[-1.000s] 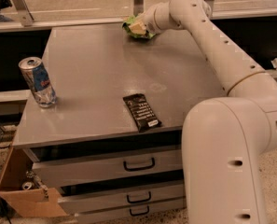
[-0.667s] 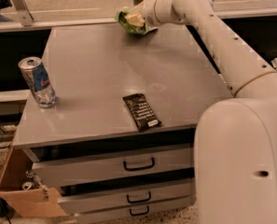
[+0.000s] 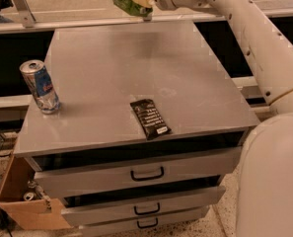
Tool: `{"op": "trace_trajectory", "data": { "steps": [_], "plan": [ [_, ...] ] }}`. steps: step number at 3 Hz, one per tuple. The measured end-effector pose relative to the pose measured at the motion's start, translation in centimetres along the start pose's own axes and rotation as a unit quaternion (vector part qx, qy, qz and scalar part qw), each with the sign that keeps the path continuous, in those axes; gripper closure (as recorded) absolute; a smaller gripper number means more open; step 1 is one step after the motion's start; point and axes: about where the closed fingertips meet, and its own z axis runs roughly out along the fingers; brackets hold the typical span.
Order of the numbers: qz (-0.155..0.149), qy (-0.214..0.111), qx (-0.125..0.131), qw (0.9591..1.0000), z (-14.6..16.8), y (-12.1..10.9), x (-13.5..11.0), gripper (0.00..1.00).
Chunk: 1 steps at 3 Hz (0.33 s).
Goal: Pick green rice chip bag
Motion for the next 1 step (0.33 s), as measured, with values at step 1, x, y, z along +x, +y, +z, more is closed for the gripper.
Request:
{"op": "trace_trajectory", "data": {
  "steps": [1],
  "plan": [
    [0.000,0.000,0.000,1.0000,0.01,0.01,0.00,1.00]
  ]
}}
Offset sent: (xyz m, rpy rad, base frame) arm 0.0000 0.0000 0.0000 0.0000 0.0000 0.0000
